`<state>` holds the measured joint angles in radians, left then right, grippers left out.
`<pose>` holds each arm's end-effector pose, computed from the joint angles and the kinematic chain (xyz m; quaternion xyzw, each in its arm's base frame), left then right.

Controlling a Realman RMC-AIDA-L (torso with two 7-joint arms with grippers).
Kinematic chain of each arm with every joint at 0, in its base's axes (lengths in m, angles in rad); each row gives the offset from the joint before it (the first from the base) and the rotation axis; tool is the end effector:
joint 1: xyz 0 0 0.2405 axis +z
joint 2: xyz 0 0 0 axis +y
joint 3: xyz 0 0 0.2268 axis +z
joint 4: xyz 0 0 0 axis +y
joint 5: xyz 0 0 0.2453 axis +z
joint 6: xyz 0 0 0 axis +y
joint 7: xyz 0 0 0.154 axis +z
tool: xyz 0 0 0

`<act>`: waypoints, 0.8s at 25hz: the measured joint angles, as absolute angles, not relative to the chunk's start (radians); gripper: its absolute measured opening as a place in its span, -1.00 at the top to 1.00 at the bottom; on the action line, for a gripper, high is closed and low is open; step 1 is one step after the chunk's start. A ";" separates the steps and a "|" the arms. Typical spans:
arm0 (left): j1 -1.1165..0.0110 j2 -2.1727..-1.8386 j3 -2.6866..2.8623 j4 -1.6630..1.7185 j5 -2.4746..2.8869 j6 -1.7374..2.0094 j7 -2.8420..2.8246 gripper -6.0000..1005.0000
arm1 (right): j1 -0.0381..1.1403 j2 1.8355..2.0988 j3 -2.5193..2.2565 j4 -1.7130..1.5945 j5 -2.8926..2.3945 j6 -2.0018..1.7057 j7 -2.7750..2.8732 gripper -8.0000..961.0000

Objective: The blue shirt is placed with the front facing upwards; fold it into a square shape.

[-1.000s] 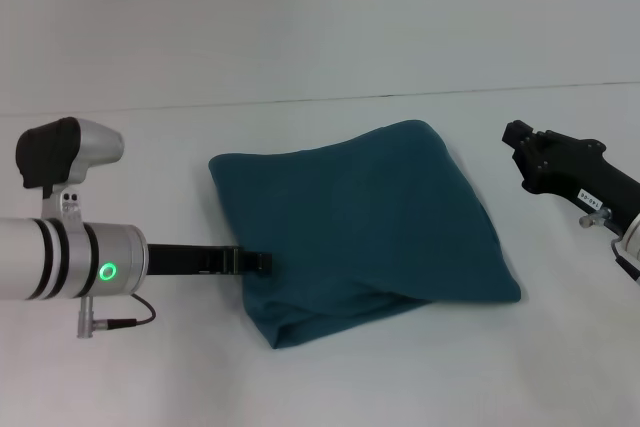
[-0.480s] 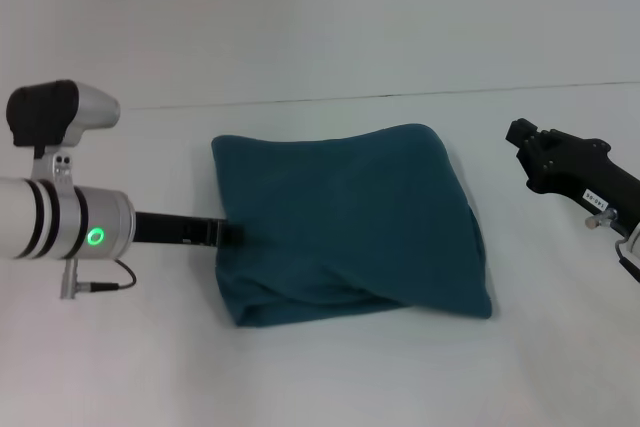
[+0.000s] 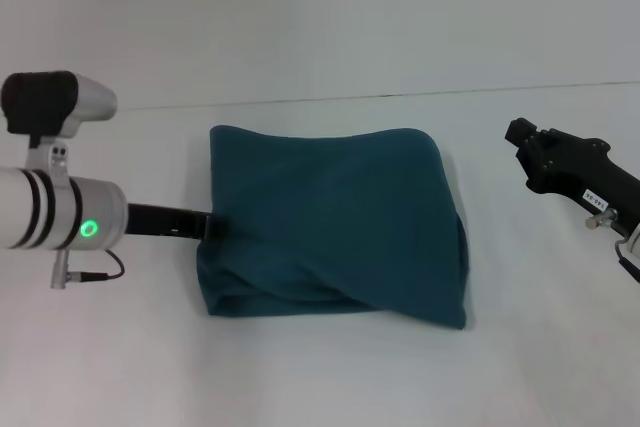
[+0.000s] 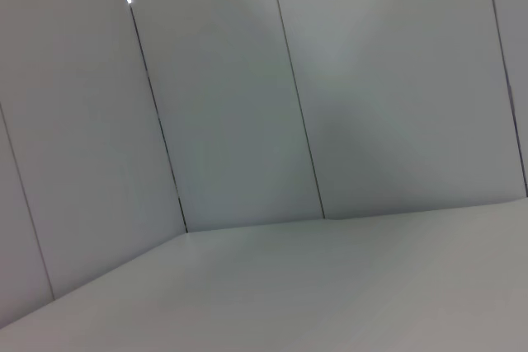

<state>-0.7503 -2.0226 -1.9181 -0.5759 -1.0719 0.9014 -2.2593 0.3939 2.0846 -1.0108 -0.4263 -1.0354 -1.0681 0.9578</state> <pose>-0.2286 0.4388 -0.0448 -0.8599 -0.4544 -0.0615 0.2243 0.3088 0.3738 0.0045 -0.7840 0.2926 0.3441 0.4259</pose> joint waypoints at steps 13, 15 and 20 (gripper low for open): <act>-0.562 -2.072 -1.933 -0.914 -1.041 1.009 -2.219 0.51 | 0.379 2.074 -1.011 -0.433 -1.035 -1.104 0.961 0.64; -0.531 -2.080 -1.960 -0.975 -1.031 1.027 -2.195 0.42 | 0.367 2.072 -1.010 -0.460 -1.036 -1.108 0.994 0.47; -0.440 -2.132 -2.072 -1.122 -1.059 1.074 -2.035 0.22 | 0.313 2.058 -1.010 -0.645 -1.175 -1.107 1.202 0.00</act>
<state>-0.4403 -2.1316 -2.0718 -1.1222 -1.0593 1.0739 -2.0351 0.3131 2.0579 -1.0096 -0.6451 -1.1754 -1.1066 1.2023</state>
